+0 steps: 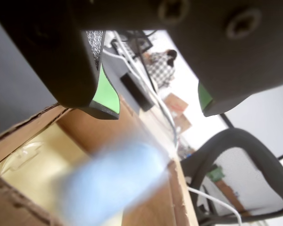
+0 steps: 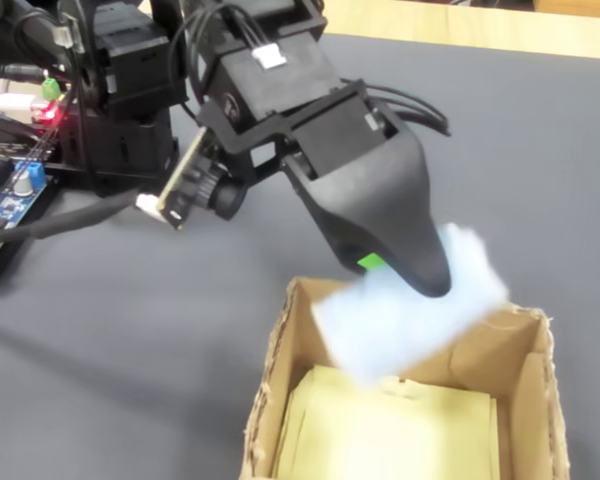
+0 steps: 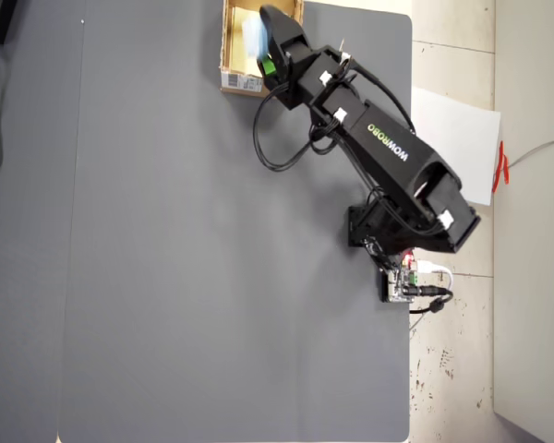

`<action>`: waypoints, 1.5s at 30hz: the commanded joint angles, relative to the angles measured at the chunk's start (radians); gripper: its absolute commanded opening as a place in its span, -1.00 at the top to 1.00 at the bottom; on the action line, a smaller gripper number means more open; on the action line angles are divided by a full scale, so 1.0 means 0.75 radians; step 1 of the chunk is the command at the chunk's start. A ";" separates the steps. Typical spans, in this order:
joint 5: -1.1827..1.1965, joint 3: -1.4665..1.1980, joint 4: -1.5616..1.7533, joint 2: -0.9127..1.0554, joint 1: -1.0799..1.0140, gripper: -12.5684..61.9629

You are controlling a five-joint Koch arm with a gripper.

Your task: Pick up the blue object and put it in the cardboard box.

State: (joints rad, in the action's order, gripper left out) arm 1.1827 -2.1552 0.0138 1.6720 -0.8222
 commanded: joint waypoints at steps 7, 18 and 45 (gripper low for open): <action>0.135 0.094 0.025 0.059 0.020 -0.23; 0.610 -0.131 0.074 0.358 0.372 -0.23; 0.659 -1.102 0.096 0.929 0.886 -0.27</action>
State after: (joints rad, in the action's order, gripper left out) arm 1.6567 -2.9974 0.0169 2.2826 -0.1718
